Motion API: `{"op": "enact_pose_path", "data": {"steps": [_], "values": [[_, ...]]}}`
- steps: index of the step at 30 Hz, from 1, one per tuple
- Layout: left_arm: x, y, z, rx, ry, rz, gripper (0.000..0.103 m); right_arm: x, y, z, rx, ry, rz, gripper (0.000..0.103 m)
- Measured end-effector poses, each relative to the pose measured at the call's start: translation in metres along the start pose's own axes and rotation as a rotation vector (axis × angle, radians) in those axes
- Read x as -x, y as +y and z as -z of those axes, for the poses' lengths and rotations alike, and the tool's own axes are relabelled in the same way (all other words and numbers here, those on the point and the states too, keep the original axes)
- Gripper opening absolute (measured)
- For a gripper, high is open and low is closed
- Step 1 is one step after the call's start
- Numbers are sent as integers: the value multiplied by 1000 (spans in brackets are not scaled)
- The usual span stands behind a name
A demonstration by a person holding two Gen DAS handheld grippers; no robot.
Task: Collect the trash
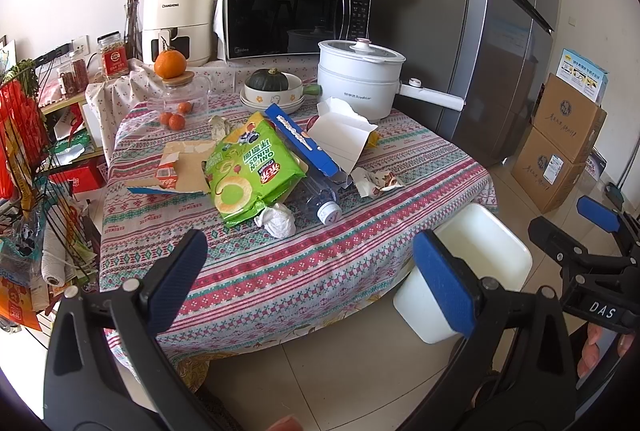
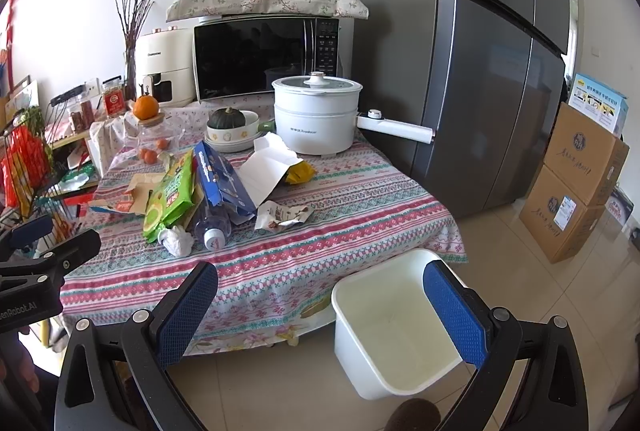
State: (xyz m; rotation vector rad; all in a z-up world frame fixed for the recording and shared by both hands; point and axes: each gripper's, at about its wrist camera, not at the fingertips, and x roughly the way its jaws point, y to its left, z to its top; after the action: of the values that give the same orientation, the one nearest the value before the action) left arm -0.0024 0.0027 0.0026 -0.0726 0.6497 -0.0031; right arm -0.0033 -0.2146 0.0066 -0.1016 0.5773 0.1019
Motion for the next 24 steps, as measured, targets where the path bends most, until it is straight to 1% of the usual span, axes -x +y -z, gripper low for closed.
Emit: {"op": "enact_pose_path", "data": {"steps": [24], "values": [[5,-1,0,0,-24,1,102,-1,-2,0,-7,-7,22,103]]}}
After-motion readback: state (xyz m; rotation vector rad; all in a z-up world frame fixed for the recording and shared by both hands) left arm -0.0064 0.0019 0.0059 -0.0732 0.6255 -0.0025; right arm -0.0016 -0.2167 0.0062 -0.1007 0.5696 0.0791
